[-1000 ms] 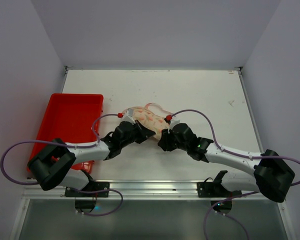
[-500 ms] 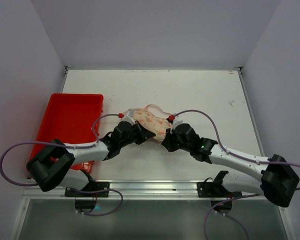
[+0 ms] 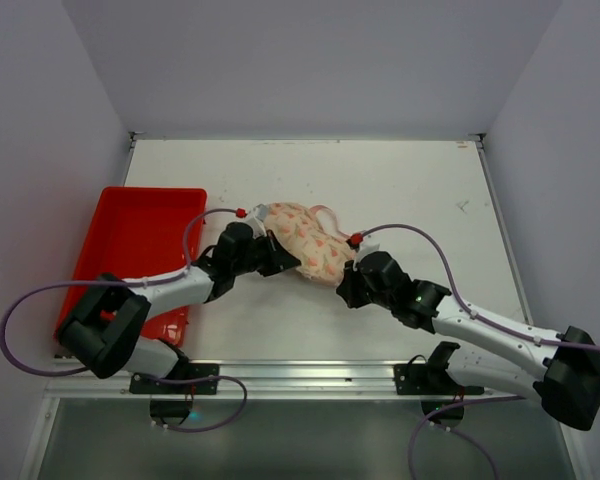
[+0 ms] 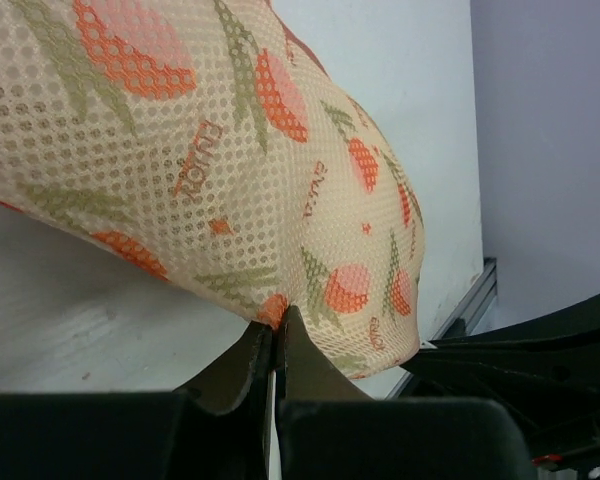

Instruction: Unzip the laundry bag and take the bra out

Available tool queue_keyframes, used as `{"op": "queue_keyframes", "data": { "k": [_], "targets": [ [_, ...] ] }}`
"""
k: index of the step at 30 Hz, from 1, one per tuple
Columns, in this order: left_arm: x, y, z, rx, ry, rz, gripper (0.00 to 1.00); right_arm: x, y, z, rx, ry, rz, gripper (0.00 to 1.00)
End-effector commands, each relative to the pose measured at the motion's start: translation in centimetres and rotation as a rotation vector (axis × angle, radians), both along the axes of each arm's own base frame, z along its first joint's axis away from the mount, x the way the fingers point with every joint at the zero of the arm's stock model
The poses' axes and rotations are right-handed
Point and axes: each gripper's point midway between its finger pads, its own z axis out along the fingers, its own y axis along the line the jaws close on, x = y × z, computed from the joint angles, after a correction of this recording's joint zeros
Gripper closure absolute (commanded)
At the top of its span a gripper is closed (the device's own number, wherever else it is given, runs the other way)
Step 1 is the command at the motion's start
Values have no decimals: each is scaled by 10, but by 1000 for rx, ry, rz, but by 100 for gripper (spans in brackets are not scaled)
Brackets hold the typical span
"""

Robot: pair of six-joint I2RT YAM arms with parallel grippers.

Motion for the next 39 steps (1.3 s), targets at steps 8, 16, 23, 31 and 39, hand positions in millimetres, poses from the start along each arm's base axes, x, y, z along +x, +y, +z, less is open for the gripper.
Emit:
{"op": "queue_keyframes", "data": {
  "k": [8,16,23,31,39],
  "targets": [
    [64,-12,23,56,-173,-148,78,-5,57,22,176,97,109,100],
    [43,26,27,40,-54,64,20,26,113,20,181,143,156,100],
    [8,40,9,-26,41,121,19,30,128,7,180,182,178,100],
    [-3,25,0,-143,105,122,35,29,132,6,211,175,188,100],
    [-1,10,2,-175,102,132,76,26,122,6,199,161,177,100]
  ]
}}
